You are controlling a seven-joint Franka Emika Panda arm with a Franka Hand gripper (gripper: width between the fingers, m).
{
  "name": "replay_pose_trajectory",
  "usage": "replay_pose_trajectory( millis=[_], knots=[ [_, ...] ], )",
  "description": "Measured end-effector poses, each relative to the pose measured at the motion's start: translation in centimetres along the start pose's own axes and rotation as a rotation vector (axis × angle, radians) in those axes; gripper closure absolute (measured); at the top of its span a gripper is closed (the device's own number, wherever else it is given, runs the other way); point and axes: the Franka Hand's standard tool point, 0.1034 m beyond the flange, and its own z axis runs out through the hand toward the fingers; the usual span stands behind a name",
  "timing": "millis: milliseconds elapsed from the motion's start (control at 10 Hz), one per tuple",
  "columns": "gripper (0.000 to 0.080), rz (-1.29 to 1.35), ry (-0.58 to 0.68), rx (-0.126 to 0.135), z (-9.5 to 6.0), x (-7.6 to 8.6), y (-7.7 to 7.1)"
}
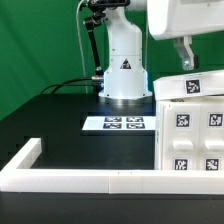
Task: Assemble cabinet
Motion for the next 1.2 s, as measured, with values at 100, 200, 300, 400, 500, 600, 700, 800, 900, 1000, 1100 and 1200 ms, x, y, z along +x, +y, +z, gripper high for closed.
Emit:
replay_pose_trajectory(
  millis=[100, 200, 300, 400, 500, 600, 700, 800, 900, 1000, 1100, 1200],
  knots=[
    [0.0003, -0.08, -0.004, -0.005, 0.0, -0.1, 0.2],
    [0.0003, -0.114, -0.008, -0.011, 0.0, -0.2, 0.3],
    [0.0003, -0.229, -0.014, -0.02, 0.0, -0.2, 0.3],
    [0.0003, -0.31, -0.018, -0.022, 0.0, -0.2, 0.4],
    [0.0003, -0.359, -0.022, -0.023, 0.0, -0.3, 0.5],
    [0.0003, -0.434, -0.032, -0.03, 0.1, -0.5, 0.7],
    [0.0003, -0.459, -0.035, -0.029, 0.2, -0.6, 0.8],
    [0.0003, -0.509, -0.044, -0.03, 0.5, -0.8, 0.9],
    [0.0003, -0.493, -0.051, -0.024, 1.0, -1.1, 0.7],
    [0.0003, -0.492, -0.058, -0.019, 1.5, -1.5, 0.6],
    [0.0003, -0.492, -0.064, -0.014, 1.8, -1.9, 0.5],
    [0.0003, -0.49, -0.07, -0.011, 2.2, -2.3, 0.5]
  ],
)
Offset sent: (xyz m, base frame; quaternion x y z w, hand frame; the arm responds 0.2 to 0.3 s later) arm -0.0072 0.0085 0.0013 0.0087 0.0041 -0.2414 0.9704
